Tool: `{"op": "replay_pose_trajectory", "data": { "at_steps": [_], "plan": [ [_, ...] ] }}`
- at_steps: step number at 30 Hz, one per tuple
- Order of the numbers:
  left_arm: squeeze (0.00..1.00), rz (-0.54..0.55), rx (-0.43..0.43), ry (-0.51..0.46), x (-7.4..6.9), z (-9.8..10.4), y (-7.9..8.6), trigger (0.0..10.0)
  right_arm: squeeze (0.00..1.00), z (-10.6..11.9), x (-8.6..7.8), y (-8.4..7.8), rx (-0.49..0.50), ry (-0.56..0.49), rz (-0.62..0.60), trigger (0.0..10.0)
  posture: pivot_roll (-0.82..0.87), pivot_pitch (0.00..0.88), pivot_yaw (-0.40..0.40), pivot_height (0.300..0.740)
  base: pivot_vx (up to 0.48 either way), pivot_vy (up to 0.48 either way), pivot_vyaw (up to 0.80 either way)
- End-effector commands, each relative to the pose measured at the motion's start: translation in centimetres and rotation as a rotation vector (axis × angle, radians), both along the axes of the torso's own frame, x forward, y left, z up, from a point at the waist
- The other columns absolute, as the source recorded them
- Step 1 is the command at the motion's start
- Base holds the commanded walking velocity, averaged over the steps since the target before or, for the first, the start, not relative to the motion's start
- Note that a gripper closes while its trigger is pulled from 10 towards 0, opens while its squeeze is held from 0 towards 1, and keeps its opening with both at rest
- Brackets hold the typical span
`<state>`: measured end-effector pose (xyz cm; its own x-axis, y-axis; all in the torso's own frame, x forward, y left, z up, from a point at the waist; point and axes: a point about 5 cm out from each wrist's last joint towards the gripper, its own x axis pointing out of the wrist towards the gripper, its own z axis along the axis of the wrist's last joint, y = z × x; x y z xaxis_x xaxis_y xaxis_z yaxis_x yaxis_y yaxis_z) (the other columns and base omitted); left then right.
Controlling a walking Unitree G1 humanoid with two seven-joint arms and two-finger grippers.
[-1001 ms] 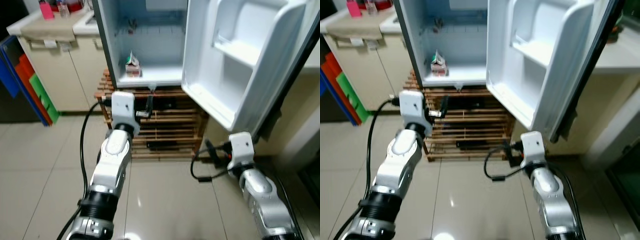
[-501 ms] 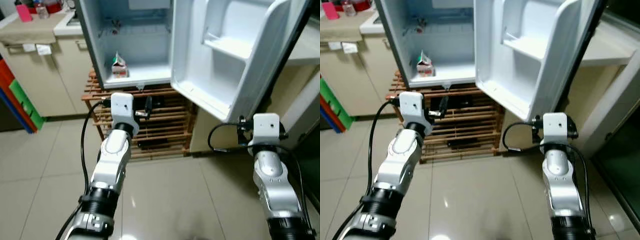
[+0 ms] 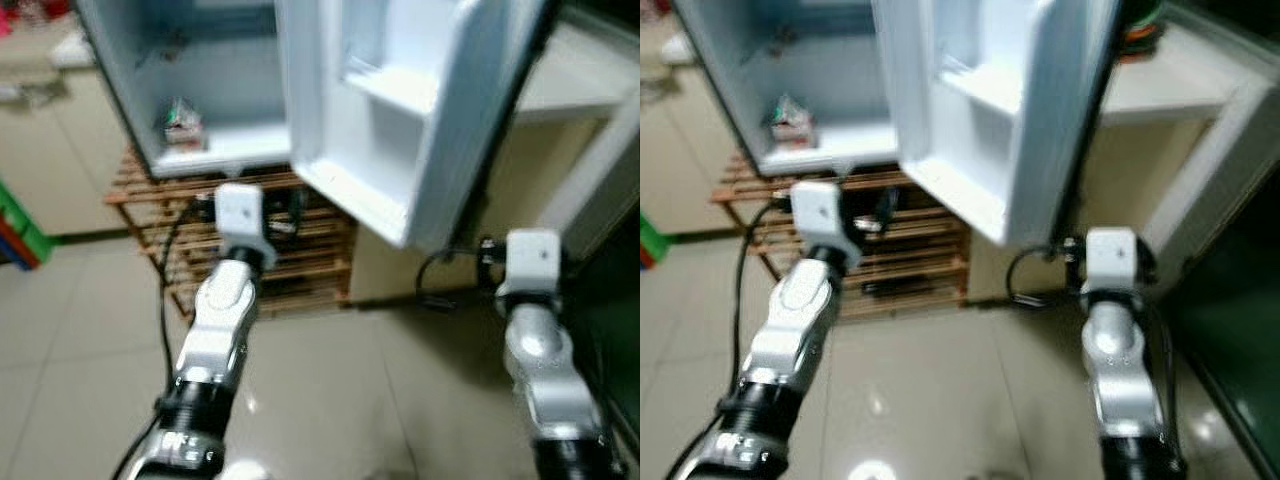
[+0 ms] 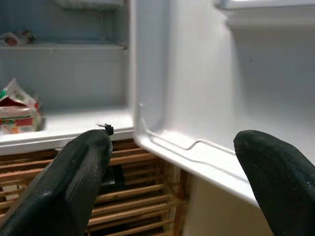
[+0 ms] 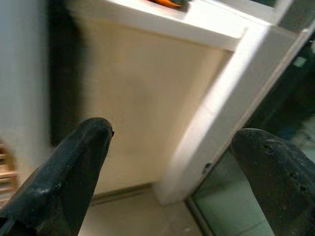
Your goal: Restocking fridge
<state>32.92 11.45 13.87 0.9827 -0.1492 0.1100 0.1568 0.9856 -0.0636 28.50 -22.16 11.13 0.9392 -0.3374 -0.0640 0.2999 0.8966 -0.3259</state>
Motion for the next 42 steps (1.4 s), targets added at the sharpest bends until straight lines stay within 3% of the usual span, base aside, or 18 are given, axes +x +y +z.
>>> {"op": "replay_pose_trajectory", "data": {
  "at_steps": [1,4,5,6,7,12,15,16,18,19,20,23,24,31,36,38,42],
  "plan": [
    [0.00,0.035,0.034,0.144,0.5,-2.2,0.2,10.0,0.00,0.9,0.6,-1.4,-0.033,-0.019,-0.073,10.0,-0.18,0.000,0.042,0.740,0.000,0.000,0.00],
    [0.00,0.094,0.110,0.358,0.6,-6.0,1.7,10.0,0.00,2.0,1.8,-2.4,-0.061,-0.047,-0.110,10.0,-0.17,0.000,0.042,0.740,0.000,0.000,0.00],
    [0.00,0.107,0.178,0.492,0.0,-8.6,2.5,10.0,0.00,2.9,2.9,-3.2,-0.085,-0.070,-0.130,10.0,-0.17,0.000,0.039,0.740,0.000,0.000,0.00],
    [0.00,0.107,0.178,0.492,0.0,-8.6,2.5,10.0,0.00,2.9,2.9,-3.2,-0.085,-0.070,-0.130,10.0,-0.17,0.000,0.039,0.740,0.000,0.000,0.00],
    [0.00,0.097,0.238,0.598,-0.8,-10.7,3.1,10.0,0.00,3.7,4.0,-3.5,-0.105,-0.092,-0.137,10.0,-0.17,0.000,0.038,0.740,0.000,0.000,0.00],
    [0.00,0.036,0.378,0.796,-3.6,-14.7,3.8,10.0,0.00,6.2,7.2,-3.2,-0.106,-0.139,-0.119,10.0,-0.16,0.000,0.035,0.740,0.000,0.000,0.00],
    [0.00,0.008,0.430,0.855,-4.8,-16.0,3.7,10.0,0.00,7.7,9.2,-1.3,-0.045,-0.159,-0.049,10.0,-0.16,0.000,0.035,0.740,0.000,0.000,0.00],
    [0.00,0.008,0.430,0.855,-4.8,-16.0,3.7,10.0,0.00,7.7,9.2,-1.3,-0.045,-0.159,-0.049,10.0,-0.16,0.000,0.035,0.740,0.000,0.000,0.00],
    [0.00,-0.012,0.453,0.881,-5.3,-16.6,3.3,10.0,0.00,8.7,11.0,1.7,0.032,-0.166,0.060,10.0,-0.16,0.000,0.031,0.740,0.000,0.000,0.00],
    [0.00,-0.012,0.453,0.881,-5.3,-16.6,3.3,10.0,0.00,8.7,11.0,1.7,0.032,-0.166,0.060,10.0,-0.16,0.000,0.031,0.740,0.000,0.000,0.00],
    [0.00,-0.025,0.465,0.881,-5.4,-16.8,3.1,10.0,0.00,9.3,11.8,3.8,0.072,-0.164,0.137,10.0,-0.15,0.000,0.027,0.740,0.000,0.000,0.00],
    [0.00,-0.030,0.473,0.879,-5.4,-16.8,3.0,10.0,0.00,9.6,12.3,5.2,0.095,-0.164,0.178,10.0,-0.13,0.000,0.019,0.740,0.000,0.000,0.00],
    [0.00,-0.030,0.474,0.875,-5.4,-16.7,3.0,10.0,0.00,9.9,12.6,6.6,0.116,-0.167,0.222,10.0,-0.12,0.000,0.014,0.740,0.000,0.000,0.00],
    [0.00,-0.036,0.473,0.863,-5.2,-16.7,2.9,10.0,0.00,10.0,12.6,10.1,0.264,-0.154,0.367,10.0,-0.12,0.000,0.014,0.740,0.000,0.000,0.00],
    [0.00,-0.048,0.474,0.857,-5.1,-16.6,2.7,10.0,0.00,10.0,11.1,13.6,0.364,-0.138,0.594,10.0,-0.13,0.000,0.015,0.740,0.000,0.000,0.00],
    [0.00,-0.049,0.469,0.854,-5.0,-16.5,2.5,10.0,0.00,9.8,9.7,14.6,0.375,-0.100,0.720,10.0,-0.13,0.000,0.013,0.740,0.000,0.000,0.00],
    [0.00,-0.080,0.453,0.817,-4.3,-15.8,1.5,10.0,0.00,10.3,3.9,13.9,0.540,-0.016,1.037,10.0,-0.16,0.000,0.020,0.740,0.000,0.000,0.00]
  ]
}}
